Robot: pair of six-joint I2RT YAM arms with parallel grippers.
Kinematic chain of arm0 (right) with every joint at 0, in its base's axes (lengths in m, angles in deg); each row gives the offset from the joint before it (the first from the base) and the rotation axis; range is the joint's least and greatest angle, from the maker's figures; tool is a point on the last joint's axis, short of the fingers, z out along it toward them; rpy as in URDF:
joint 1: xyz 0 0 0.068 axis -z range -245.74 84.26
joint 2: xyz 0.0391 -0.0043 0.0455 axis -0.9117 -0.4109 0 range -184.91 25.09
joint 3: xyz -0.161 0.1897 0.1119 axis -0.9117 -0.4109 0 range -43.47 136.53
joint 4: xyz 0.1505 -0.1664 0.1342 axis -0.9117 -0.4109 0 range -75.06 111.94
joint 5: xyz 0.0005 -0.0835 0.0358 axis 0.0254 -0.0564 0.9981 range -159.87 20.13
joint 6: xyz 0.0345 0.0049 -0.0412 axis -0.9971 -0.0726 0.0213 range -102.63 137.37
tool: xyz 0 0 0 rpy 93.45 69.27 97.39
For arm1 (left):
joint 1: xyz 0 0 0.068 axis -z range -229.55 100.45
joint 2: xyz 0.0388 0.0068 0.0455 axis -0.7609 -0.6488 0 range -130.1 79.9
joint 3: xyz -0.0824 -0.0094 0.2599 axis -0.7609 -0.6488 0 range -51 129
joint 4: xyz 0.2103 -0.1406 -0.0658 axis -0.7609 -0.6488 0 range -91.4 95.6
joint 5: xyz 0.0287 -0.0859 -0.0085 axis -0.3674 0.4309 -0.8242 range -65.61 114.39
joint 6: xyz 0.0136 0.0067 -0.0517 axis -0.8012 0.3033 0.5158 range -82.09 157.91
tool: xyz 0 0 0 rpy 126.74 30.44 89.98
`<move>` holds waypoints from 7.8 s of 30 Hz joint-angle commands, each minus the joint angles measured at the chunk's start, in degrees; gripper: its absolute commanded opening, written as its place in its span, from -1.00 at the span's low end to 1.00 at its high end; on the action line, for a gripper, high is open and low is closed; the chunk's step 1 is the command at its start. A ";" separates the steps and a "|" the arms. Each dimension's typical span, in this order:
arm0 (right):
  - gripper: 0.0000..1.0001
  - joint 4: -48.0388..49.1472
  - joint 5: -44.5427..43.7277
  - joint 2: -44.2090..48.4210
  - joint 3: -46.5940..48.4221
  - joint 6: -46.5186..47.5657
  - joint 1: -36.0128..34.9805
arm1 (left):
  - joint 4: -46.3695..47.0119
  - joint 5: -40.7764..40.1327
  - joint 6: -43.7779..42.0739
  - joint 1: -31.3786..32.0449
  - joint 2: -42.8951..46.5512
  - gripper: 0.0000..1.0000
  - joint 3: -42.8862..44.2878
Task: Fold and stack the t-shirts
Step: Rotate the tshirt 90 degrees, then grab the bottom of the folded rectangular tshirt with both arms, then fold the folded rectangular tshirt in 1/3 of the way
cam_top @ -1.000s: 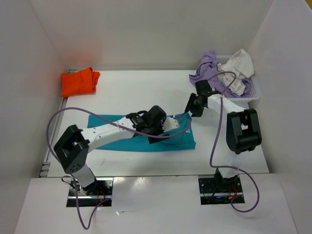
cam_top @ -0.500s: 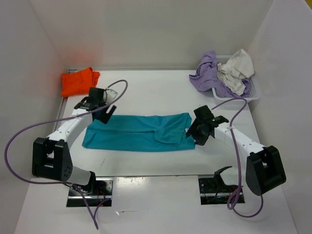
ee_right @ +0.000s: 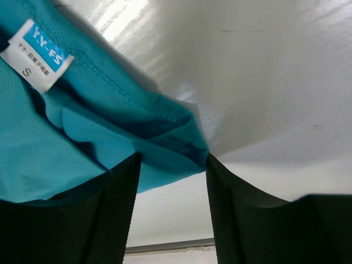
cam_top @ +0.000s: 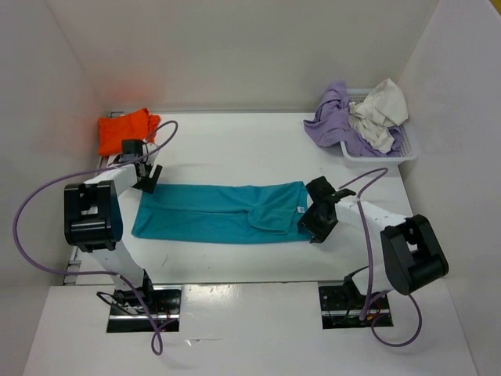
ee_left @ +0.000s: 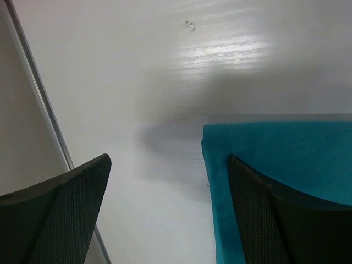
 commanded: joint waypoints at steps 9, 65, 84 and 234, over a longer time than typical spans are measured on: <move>-1.00 4.94 -2.80 -17.77 15.41 8.81 0.22 | -3.89 4.43 -4.36 -7.40 4.41 0.85 -5.01; 0.48 5.46 12.93 -56.37 70.31 5.92 -38.36 | -15.94 11.47 -0.32 -6.10 23.31 1.00 -8.44; -1.00 14.08 18.55 -36.27 34.30 6.89 -29.58 | -23.32 17.54 -7.78 0.13 23.93 1.00 -2.73; 0.13 -21.17 23.49 -61.93 108.38 41.95 2.42 | 30.55 19.04 -53.24 19.39 -2.26 0.62 2.19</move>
